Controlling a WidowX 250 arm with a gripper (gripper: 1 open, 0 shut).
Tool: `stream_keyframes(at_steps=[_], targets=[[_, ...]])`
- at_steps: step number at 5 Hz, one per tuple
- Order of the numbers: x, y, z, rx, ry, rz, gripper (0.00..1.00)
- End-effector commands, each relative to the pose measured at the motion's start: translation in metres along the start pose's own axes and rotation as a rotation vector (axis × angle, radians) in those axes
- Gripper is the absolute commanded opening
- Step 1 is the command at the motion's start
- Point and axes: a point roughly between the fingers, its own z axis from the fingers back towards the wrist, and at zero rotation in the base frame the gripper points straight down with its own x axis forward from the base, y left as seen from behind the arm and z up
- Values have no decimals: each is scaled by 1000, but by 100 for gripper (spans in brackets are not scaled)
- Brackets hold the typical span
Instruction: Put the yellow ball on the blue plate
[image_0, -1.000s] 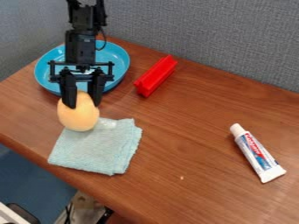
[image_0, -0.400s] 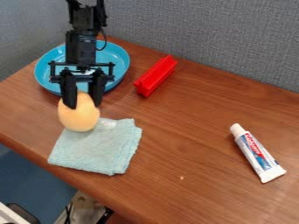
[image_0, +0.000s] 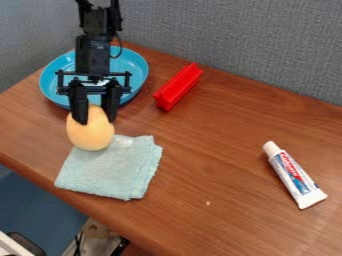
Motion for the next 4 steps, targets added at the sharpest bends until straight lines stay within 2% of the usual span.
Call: stream_keyframes(at_steps=[1, 4], targets=[[2, -1, 7, -30, -11, -6, 0], [2, -3, 5, -29, -5, -14, 0]])
